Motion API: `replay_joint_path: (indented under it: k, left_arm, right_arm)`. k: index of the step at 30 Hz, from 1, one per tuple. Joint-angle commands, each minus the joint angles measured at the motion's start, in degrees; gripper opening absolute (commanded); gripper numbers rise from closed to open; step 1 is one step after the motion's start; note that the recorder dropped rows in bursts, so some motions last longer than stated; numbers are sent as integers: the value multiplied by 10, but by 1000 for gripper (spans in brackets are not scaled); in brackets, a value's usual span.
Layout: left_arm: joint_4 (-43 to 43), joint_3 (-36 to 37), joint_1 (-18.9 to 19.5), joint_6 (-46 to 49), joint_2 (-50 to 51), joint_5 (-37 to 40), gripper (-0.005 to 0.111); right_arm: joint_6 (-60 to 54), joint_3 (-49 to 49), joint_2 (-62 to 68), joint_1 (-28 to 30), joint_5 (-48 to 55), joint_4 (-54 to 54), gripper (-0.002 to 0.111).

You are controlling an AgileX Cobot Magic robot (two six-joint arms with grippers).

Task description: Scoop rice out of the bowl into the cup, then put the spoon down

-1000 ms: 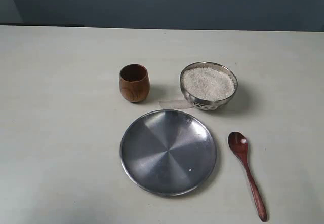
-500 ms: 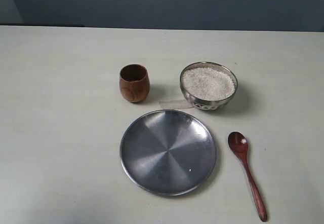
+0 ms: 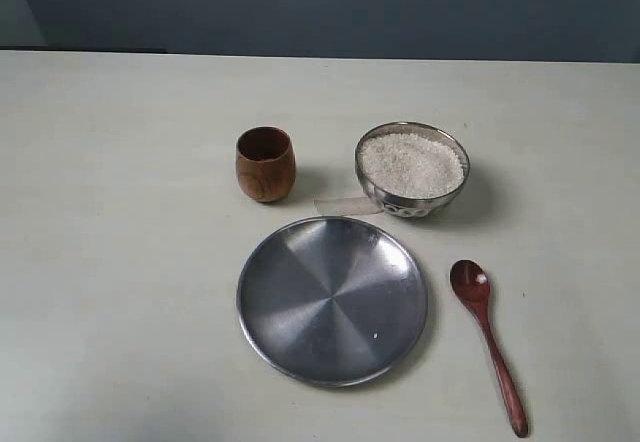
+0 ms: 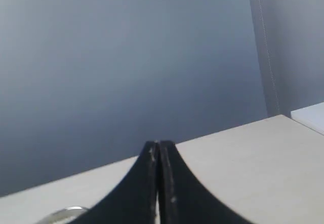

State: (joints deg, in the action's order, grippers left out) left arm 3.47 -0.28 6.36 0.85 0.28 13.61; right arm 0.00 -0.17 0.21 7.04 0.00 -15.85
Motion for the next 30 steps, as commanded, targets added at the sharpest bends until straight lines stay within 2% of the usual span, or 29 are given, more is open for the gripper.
replay_joint_path:
  k: [1, 7, 16, 26, 30]
  left_arm:
    - [3, 3, 0, -2, -3, 1, 0]
    - [3, 3, 0, -2, -3, 1, 0]
    - [3, 3, 0, -2, -3, 1, 0]
    - [3, 3, 0, -2, -3, -11, 0]
    - [-67, 3, 0, -14, -3, -61, 0]
  right_arm:
    - [0, 2, -2, 3, -29, -81, -1]
    - [0, 2, -2, 3, -32, -160, -1]
    - [0, 2, -2, 2, -31, -160, -1]
    - [0, 2, -2, -42, -65, -158, -1]
    - [0, 2, -2, -44, -85, -158, -1]
